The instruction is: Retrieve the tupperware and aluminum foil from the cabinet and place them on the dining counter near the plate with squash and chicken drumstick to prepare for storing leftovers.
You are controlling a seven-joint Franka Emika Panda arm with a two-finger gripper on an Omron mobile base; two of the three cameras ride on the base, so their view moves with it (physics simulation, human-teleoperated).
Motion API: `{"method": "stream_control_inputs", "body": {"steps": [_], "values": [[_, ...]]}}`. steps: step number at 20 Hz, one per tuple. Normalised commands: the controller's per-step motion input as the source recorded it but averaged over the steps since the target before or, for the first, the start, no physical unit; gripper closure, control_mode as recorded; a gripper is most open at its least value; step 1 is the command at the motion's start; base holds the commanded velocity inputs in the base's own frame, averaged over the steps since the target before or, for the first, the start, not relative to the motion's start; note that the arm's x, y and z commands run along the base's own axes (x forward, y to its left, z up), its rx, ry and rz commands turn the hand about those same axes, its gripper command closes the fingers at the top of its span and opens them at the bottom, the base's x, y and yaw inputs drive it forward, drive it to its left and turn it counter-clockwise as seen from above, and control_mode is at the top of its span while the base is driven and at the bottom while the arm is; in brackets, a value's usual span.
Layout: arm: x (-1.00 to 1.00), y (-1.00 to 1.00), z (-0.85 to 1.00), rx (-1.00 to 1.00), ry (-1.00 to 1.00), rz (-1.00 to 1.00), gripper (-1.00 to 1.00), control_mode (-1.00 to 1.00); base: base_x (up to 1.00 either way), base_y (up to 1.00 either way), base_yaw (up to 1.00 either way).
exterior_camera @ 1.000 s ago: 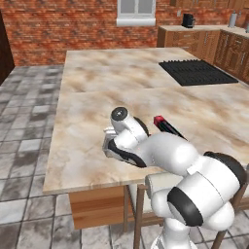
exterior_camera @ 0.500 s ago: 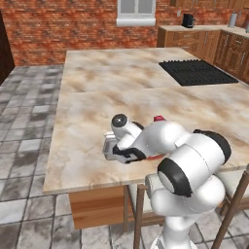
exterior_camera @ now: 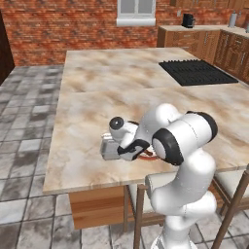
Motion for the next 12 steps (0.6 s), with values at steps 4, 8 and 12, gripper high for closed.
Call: {"method": "stream_control_inputs", "body": {"steps": [4, 8, 12], "values": [[0.35, 0.1, -0.45, 0.0, 0.0, 0.0, 1.0, -1.0, 0.0, 0.0, 0.0], [0.38, 0.11, -0.29, 0.0, 0.0, 0.0, -1.0, -1.0, 0.0, 0.0, 0.0], [0.14, 0.04, 0.24, 0.0, 0.0, -0.04, -1.0, -1.0, 0.0, 0.0, 0.0]]}}
